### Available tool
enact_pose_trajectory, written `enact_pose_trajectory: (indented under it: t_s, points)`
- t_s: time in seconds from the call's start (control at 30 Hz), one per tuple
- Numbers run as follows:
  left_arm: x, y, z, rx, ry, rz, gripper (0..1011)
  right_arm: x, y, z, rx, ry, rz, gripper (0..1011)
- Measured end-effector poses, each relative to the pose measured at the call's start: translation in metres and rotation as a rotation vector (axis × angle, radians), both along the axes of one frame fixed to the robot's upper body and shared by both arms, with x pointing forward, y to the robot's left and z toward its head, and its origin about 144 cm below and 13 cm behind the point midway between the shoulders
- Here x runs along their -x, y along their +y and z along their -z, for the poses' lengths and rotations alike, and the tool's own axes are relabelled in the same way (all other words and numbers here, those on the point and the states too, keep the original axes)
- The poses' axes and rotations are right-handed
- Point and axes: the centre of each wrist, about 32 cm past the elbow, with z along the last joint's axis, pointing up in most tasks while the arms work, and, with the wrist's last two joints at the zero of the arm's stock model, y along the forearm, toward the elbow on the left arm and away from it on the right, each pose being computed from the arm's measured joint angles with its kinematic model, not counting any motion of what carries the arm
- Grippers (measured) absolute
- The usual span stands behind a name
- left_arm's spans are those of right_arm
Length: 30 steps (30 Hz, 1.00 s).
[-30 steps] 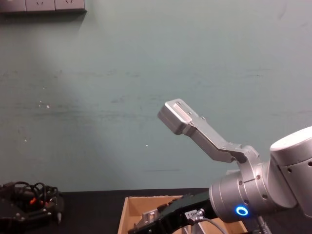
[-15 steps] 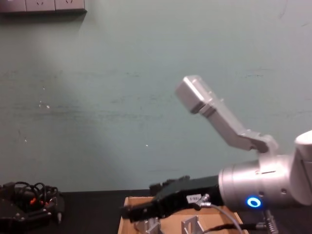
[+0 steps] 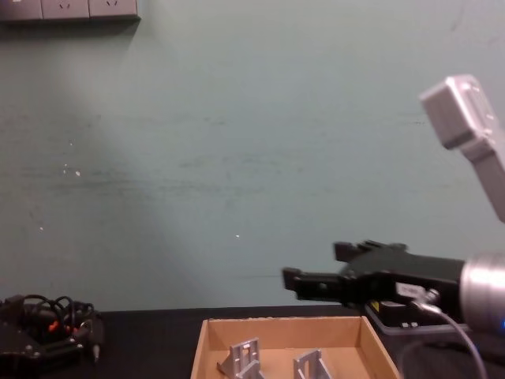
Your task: Use one hand to pick up the angle iron from the table and place it into the box.
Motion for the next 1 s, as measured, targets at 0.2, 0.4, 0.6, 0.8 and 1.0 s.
enact_pose_trajectory:
  t_s: [0.2,0.4,0.6,0.8,1.0]
  points:
    - [0.000,0.000,0.000,0.000,0.000,0.000,1000,0.012,-0.016,0.014,0.003,0.017,0.068,1004]
    - [0.000,0.000,0.000,0.000,0.000,0.000,1000,0.016,-0.022,0.021,0.009,0.059,0.124,1004]
    - [0.000,0.000,0.000,0.000,0.000,0.000,1000,0.017,-0.025,0.024,0.022,0.089,0.143,1004]
    - [0.000,0.000,0.000,0.000,0.000,0.000,1000,0.017,-0.025,0.024,0.022,0.087,0.140,1004]
    - [0.000,0.000,0.000,0.000,0.000,0.000,1000,0.017,-0.024,0.024,0.021,0.085,0.138,1004]
